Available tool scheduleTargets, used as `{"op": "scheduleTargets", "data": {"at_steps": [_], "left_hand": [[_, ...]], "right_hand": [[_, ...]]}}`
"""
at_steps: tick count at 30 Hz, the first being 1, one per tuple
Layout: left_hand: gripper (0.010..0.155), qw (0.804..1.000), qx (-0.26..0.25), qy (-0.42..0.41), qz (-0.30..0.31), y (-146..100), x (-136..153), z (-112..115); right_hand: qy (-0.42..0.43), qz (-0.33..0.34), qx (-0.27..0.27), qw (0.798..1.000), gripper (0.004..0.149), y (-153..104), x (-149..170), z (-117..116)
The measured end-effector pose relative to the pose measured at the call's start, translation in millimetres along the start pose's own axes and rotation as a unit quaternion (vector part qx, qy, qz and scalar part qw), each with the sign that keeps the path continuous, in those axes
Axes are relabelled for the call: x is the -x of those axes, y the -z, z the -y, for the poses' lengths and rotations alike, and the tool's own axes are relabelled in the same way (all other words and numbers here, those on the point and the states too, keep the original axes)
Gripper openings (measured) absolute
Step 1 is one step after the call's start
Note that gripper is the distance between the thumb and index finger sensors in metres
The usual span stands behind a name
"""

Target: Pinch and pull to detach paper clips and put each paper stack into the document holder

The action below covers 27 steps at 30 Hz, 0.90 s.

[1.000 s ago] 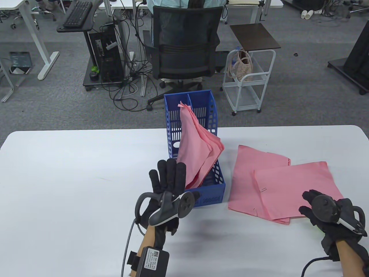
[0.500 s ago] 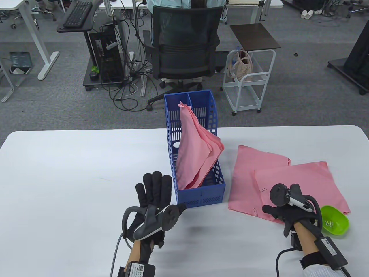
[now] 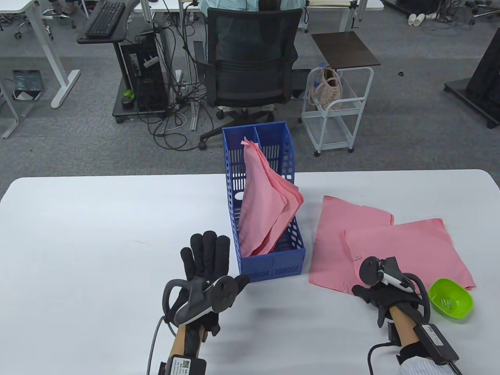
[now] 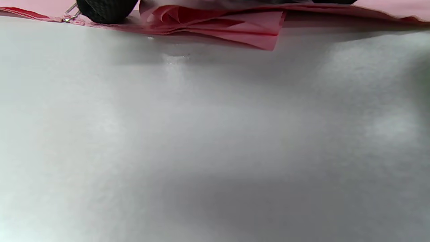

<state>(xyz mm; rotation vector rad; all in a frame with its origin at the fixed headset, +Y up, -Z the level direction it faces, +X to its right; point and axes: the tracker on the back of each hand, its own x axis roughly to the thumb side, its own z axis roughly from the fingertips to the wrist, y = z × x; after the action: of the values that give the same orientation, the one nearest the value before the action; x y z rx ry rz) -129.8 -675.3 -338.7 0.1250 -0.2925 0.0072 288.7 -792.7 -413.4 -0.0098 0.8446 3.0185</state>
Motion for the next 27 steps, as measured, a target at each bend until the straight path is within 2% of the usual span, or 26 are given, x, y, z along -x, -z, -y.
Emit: {"op": "scheduleTargets", "data": {"at_steps": [11,16,21,25,27], "left_hand": [[0.096,1.0,0.005,0.004,0.005,0.2,-2.8,0.9],[0.095,1.0,0.005,-0.003,0.003,0.2,-1.7,1.0],[0.095,1.0,0.002,-0.005,0.002,-0.3,-1.3,0.3],[0.095,1.0,-0.004,-0.011,0.001,-1.0,0.0,-2.0],[0.095,1.0,-0.007,-0.013,0.0,-1.7,1.3,-3.4]], "right_hand": [[-0.007,-0.007,0.019,1.0,0.072,0.3,-3.7,2.3],[-0.035,-0.016,0.018,0.999,0.062,0.7,-5.8,5.1],[-0.094,-0.035,0.045,0.994,0.059,1.9,-9.2,8.5],[-0.107,-0.037,0.056,0.992,0.057,-1.7,-9.7,20.7],[-0.102,-0.037,0.08,0.991,0.057,-8.4,-9.5,33.1]]}}
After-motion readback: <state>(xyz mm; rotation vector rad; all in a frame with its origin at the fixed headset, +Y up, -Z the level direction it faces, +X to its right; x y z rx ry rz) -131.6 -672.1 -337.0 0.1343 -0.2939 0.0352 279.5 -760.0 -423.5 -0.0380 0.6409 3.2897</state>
